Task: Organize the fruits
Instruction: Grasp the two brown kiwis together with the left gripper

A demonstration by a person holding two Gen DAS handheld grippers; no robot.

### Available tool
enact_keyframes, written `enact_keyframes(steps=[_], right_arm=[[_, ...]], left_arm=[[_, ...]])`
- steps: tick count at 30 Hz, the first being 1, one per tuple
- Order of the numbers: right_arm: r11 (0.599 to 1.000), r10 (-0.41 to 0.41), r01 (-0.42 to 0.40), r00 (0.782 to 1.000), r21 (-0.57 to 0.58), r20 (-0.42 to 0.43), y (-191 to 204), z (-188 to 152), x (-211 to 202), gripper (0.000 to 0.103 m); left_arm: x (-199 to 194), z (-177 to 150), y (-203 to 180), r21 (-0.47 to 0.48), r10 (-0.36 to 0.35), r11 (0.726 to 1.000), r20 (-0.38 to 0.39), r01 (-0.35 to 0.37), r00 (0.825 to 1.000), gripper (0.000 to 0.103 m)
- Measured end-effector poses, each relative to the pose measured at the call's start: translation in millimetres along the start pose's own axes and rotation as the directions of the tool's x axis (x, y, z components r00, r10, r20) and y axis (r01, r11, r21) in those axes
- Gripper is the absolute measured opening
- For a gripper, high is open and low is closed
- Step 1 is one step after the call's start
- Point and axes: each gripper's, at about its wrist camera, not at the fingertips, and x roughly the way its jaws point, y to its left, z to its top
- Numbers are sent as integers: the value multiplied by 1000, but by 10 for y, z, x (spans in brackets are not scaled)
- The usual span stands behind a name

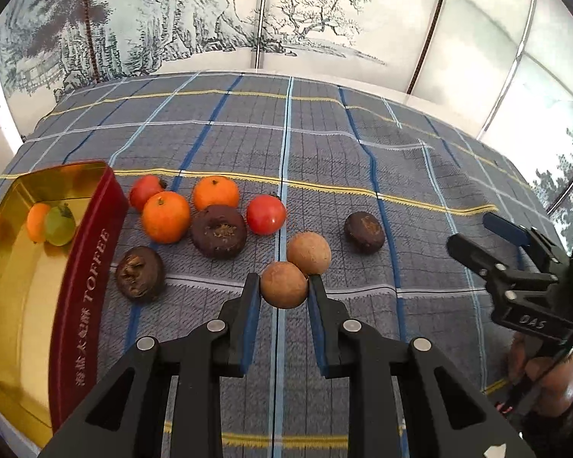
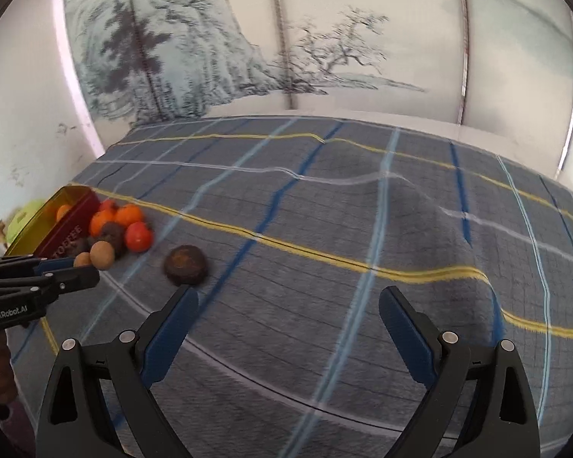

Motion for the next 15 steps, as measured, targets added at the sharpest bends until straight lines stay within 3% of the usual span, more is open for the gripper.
enact_keyframes(steps=[6,10,13,15], right_arm=[[997,60,-60,998,-47,10,228,103,-19,96],[974,186,-184,983,-129,2,529,261,53,96],[931,263,-258,965,-259,-16,841,384,165,94],[894,291,-294,955,-339,-61,1018,449,317,86]], left_arm=[[-231,-7,155,-30,12,999,34,-11,999,21],[-396,15,296,-56,33,998,58,-30,998,21],[-521,23,413,-68,54,996,82,-48,995,21],[-594,36,498,-77,72,995,93,-65,993,21]])
